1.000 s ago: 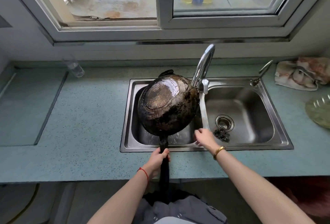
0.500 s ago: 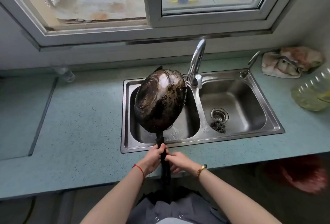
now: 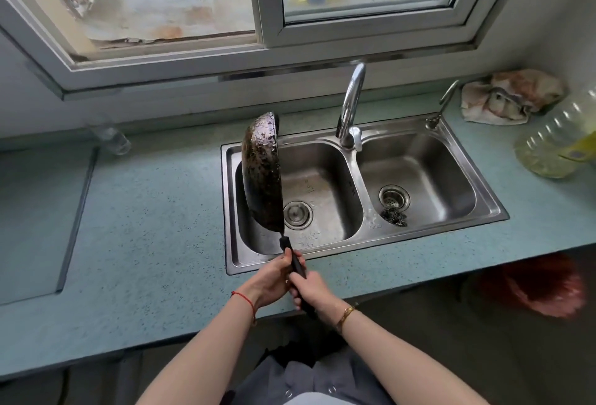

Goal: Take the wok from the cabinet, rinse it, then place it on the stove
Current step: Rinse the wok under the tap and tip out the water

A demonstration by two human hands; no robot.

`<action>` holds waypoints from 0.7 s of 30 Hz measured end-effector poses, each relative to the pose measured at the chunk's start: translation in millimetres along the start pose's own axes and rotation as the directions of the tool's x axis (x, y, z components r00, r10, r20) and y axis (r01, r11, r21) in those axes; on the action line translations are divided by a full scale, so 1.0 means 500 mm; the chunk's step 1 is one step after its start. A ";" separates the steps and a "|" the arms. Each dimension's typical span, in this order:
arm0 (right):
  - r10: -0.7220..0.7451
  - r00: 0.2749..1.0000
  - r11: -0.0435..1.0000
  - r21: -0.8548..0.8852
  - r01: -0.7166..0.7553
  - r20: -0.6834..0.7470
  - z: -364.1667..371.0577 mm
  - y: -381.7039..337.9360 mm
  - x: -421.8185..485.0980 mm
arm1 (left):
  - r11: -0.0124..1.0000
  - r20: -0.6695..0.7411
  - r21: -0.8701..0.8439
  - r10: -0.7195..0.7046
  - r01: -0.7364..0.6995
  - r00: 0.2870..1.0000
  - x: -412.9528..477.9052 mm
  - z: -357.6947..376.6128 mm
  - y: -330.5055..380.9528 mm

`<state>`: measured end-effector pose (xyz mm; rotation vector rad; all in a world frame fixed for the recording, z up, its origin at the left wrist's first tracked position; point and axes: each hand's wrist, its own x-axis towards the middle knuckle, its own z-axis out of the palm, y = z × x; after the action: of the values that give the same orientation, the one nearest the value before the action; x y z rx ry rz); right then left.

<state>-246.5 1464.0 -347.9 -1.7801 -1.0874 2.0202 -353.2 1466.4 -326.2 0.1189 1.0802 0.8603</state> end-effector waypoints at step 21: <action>-0.334 0.942 0.915 0.228 0.332 -0.030 0.076 -0.112 -0.136 | 0.950 0.204 0.150 0.241 -0.274 0.949 -0.133 0.007 0.111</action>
<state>-282.2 1446.9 -260.4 -1.3662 -1.0294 1.8609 -393.8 1461.0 -249.6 0.4896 0.9780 0.9665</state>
